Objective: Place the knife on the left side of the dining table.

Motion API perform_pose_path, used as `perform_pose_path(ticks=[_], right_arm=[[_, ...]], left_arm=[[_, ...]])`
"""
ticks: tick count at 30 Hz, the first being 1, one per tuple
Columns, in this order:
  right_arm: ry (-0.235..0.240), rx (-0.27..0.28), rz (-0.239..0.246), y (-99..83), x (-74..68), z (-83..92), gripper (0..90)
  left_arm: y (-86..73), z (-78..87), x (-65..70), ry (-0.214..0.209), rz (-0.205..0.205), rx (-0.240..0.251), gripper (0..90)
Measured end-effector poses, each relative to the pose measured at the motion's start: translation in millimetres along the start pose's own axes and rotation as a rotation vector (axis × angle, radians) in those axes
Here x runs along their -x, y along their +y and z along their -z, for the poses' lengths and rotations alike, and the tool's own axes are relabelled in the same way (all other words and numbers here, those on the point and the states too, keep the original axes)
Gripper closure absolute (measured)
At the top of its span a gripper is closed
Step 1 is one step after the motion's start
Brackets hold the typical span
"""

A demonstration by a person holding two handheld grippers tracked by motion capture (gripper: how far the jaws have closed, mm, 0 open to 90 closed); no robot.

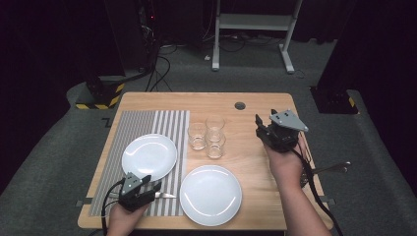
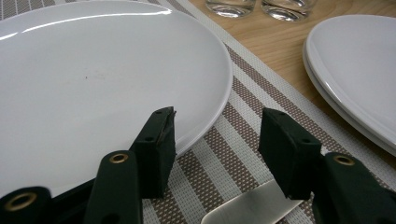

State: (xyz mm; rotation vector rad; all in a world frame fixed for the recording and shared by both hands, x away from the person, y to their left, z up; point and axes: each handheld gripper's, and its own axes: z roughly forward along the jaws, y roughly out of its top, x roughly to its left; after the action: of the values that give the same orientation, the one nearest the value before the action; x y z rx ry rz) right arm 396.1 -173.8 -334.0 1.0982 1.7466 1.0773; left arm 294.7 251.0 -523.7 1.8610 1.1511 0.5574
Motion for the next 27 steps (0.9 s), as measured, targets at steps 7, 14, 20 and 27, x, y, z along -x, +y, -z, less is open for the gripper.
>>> perform_pose_path(ticks=[7, 14, 20, 27], right_arm=[[-0.013, -0.044, -0.018, -5.9, 9.8, -9.3, 50.6], [-0.034, -0.082, -0.024, -15.5, 15.1, -15.9, 54.2], [-0.043, -0.107, -0.017, -21.0, 17.7, -20.2, 57.3], [-0.057, -0.139, -0.009, -26.7, 17.9, -26.9, 62.2]], left_arm=[[-0.2, 0.1, -0.1, 0.000, 0.002, 0.001, 46.0], [-0.2, 0.1, -0.1, 0.000, 0.002, 0.001, 46.0], [-0.2, 0.1, -0.2, -0.002, 0.006, 0.001, 46.0], [-0.4, 0.3, -0.5, -0.004, 0.008, 0.001, 45.8]])
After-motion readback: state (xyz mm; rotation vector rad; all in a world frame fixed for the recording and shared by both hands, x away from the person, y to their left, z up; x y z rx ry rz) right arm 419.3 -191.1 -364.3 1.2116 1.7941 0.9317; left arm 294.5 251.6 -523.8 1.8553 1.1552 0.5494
